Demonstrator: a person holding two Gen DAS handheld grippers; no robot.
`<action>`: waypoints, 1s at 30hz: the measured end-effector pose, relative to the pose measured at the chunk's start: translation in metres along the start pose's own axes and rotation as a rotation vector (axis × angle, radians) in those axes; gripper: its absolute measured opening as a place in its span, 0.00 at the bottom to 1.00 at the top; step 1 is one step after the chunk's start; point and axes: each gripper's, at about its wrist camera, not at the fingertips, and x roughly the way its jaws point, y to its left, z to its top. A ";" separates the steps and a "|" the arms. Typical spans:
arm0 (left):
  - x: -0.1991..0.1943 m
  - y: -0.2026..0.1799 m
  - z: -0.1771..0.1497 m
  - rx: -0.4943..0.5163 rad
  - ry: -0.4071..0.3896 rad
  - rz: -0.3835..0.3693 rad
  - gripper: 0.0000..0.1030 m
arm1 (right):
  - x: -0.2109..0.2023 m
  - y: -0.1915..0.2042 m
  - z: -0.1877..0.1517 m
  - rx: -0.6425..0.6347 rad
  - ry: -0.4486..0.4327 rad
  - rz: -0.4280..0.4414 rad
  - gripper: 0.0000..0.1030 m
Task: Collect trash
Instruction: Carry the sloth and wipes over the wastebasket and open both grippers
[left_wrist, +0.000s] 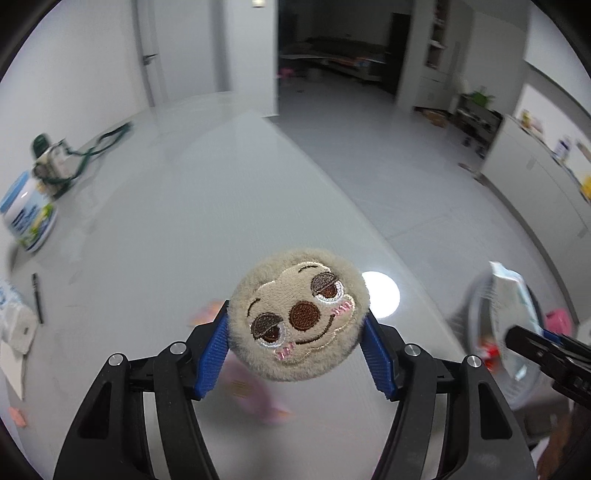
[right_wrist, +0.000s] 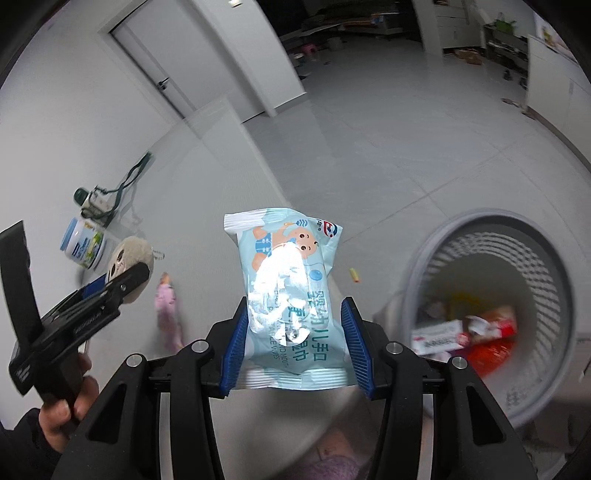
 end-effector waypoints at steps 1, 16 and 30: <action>-0.002 -0.015 -0.002 0.015 0.002 -0.020 0.61 | -0.009 -0.012 -0.003 0.010 -0.006 -0.017 0.46; 0.011 -0.204 -0.021 0.210 0.070 -0.194 0.61 | -0.066 -0.165 -0.033 0.194 -0.018 -0.149 0.46; 0.027 -0.266 -0.020 0.229 0.112 -0.155 0.65 | -0.061 -0.214 -0.036 0.208 0.018 -0.122 0.46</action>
